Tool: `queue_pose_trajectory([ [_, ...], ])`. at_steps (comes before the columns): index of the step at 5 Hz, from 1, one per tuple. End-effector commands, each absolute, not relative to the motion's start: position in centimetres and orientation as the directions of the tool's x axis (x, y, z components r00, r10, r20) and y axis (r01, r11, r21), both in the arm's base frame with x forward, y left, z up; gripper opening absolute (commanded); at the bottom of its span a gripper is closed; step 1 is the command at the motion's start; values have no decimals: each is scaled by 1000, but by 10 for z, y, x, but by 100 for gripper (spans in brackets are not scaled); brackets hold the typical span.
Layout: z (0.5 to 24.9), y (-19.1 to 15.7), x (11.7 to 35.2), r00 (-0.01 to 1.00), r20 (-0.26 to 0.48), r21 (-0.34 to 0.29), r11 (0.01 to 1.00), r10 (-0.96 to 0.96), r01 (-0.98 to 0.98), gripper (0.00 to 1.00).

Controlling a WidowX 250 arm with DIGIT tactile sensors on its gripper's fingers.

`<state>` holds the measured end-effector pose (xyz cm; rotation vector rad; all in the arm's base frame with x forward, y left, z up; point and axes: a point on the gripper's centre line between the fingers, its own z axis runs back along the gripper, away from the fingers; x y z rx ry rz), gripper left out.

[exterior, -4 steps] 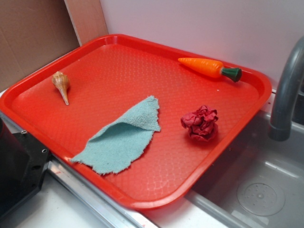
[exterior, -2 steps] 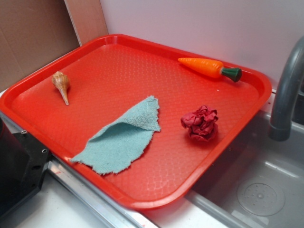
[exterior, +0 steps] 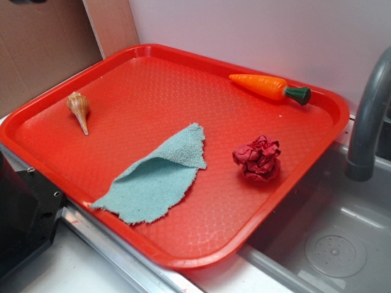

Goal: Grab the shell.

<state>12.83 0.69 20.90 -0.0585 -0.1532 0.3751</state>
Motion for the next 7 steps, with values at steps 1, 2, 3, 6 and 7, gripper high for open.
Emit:
queue_pose_trajectory([
  [1,154,56,142,715,258,-106,755,649,-647,100],
  [2,128,68,154,626,291,-95,673,724,-734,100],
  [3,107,83,164,581,341,-90,641,739,-762,100],
  [6,49,118,184,507,384,33,537,772,-843,100],
  [7,35,115,185,535,360,47,558,764,-828,100],
])
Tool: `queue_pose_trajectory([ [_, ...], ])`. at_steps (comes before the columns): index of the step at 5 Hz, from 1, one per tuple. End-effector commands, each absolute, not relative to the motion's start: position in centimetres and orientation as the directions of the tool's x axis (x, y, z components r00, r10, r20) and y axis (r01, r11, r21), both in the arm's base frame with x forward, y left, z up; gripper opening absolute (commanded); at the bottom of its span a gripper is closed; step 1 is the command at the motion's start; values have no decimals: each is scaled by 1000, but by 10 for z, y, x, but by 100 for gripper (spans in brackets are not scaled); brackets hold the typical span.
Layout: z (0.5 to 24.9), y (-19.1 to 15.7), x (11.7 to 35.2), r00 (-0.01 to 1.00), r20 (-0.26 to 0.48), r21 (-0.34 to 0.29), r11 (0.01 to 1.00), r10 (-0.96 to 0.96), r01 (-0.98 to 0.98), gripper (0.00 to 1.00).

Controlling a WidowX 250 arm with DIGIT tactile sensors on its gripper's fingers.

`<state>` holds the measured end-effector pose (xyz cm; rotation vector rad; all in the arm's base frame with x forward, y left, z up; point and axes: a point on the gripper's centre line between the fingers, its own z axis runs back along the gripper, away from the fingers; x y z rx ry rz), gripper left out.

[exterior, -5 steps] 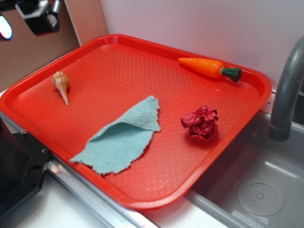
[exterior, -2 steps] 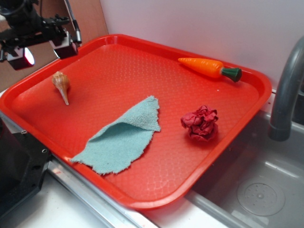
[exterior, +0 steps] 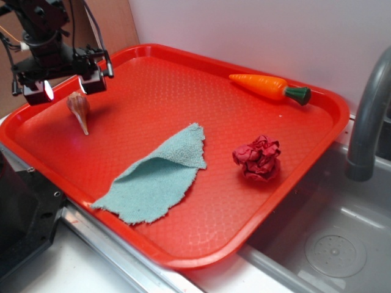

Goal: Grab the shell.

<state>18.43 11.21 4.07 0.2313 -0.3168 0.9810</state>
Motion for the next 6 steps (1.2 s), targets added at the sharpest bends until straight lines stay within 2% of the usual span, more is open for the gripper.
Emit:
queue_pose_trajectory([
  [1,26,115,187,553,331,44,573,765,-819,100],
  [2,27,113,184,538,347,-3,574,769,-819,0],
  [3,28,113,182,523,357,-2,561,774,-828,0],
  [4,48,109,189,631,345,58,655,695,-753,0],
  [5,64,98,201,757,288,66,776,587,-627,0],
  [6,83,70,218,832,235,19,853,503,-521,0],
])
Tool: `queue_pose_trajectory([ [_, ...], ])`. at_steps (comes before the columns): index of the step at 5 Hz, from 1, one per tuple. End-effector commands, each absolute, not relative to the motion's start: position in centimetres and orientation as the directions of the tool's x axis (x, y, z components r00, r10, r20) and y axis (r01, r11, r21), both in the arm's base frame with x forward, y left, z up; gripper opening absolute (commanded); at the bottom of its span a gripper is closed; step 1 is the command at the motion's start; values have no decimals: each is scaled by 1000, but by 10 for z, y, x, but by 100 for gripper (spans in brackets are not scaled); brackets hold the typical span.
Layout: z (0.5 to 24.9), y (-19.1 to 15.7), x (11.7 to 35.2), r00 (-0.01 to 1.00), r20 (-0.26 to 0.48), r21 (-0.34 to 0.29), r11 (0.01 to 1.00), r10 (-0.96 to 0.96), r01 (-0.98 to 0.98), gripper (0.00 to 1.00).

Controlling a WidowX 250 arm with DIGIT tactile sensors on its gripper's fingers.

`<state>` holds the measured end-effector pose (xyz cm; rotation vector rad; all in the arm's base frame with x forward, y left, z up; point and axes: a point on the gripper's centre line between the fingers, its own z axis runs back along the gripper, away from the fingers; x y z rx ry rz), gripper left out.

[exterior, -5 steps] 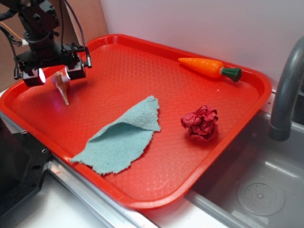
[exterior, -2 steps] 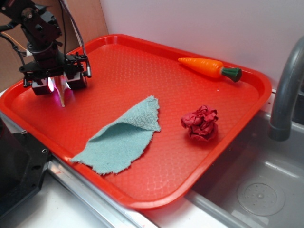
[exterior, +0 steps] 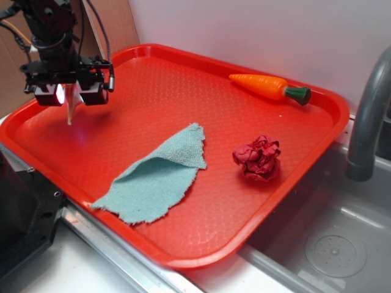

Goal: Grab the shell.

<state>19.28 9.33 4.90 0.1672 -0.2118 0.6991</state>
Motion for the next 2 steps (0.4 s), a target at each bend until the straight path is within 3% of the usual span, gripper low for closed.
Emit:
queue_pose_trajectory([
  [1,102,49,228,867,194,-43,886,460,-461,0],
  [2,133,20,228,892,210,-52,916,400,-398,0],
])
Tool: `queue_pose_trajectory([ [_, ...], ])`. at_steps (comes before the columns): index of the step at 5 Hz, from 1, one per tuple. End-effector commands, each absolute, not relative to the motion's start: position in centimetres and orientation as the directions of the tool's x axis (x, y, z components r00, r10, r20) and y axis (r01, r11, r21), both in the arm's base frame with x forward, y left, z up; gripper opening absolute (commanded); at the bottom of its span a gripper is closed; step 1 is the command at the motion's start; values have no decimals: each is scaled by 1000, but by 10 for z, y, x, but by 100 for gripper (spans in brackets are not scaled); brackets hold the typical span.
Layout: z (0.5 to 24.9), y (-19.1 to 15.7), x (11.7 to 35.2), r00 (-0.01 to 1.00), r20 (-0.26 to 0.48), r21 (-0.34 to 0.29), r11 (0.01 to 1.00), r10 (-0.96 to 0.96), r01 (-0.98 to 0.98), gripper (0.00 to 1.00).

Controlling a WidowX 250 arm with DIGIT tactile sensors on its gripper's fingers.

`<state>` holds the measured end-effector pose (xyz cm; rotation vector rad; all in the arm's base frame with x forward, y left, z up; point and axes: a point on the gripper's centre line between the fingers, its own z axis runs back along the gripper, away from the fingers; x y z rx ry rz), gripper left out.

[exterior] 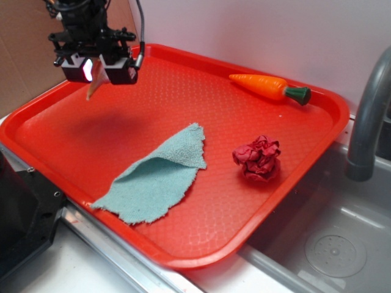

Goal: Grab the shell.

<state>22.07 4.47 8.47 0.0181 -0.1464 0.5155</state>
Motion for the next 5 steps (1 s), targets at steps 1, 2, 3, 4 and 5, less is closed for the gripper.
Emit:
queue_pose_trajectory([
  [1,159,-2,223,912,209,-86,936,352,-342,0],
  [2,181,-12,217,928,195,-102,947,318,-303,0],
  [3,197,-19,208,940,183,-123,955,289,-270,0],
  [4,198,-21,202,920,187,-113,938,344,-328,0],
  [5,200,-11,199,910,174,-110,926,376,-362,0],
])
